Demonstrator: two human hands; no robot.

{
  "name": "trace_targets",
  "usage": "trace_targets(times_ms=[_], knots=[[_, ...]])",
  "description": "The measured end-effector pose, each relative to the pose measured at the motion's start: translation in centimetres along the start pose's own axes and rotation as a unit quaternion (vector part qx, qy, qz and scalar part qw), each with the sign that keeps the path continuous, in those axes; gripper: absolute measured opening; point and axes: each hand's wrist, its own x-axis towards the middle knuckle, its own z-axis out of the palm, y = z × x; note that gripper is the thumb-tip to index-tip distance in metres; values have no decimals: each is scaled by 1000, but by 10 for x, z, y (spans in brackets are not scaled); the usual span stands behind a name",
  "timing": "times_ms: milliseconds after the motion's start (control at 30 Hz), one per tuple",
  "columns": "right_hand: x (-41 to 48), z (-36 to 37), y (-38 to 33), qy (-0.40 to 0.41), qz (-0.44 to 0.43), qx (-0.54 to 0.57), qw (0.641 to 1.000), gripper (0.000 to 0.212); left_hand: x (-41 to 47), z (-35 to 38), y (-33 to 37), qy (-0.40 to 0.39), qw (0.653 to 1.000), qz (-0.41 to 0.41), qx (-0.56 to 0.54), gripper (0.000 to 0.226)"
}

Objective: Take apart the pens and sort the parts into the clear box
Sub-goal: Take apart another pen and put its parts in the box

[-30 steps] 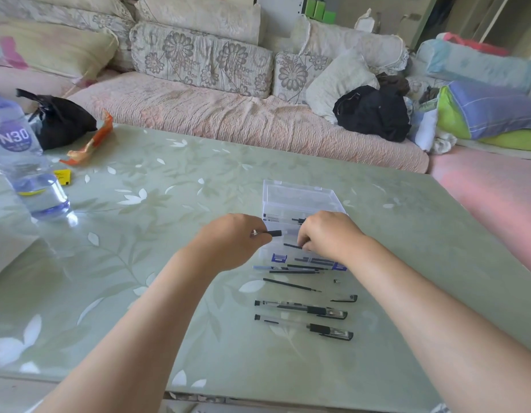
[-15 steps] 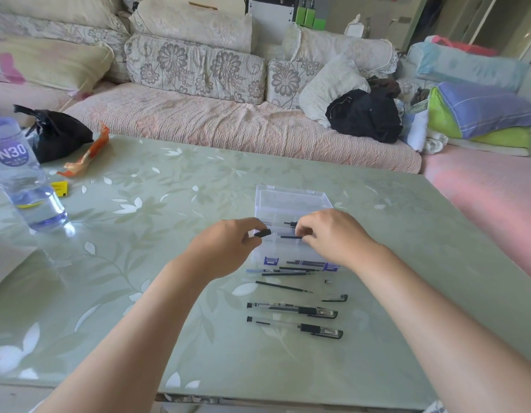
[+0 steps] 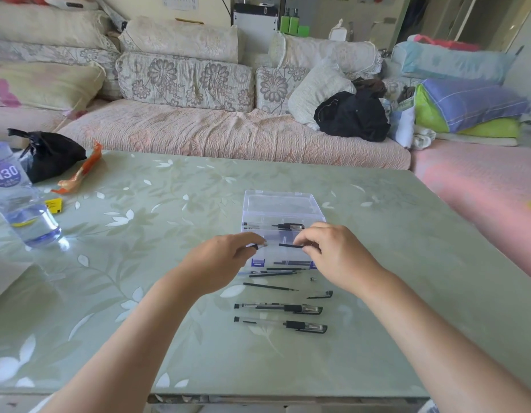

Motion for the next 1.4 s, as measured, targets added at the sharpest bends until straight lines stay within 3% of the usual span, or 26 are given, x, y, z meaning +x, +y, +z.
trace_targets(times_ms=[733,900,1067,1167,1233,1400], knots=[[-1,3,8,9,-45,-50,998,21,2,5,4,-21,1000,9,-2,31],[-2,7,-3,5,-75,-7,997,21,1,9,9,-45,999,23,-8,36],[-6,5,-3,-5,-30,-15,999,23,1,8,7,-51,998,23,-19,30],[-8,2,3,-6,-6,-39,999,11,0,7,4,-50,998,23,-21,27],[-8,1,3,0,3,-25,1000,0,-1,8,4,-50,998,26,-24,27],[-10,6,-5,-18,7,25,1000,3,-2,11,7,-65,997,43,-27,31]])
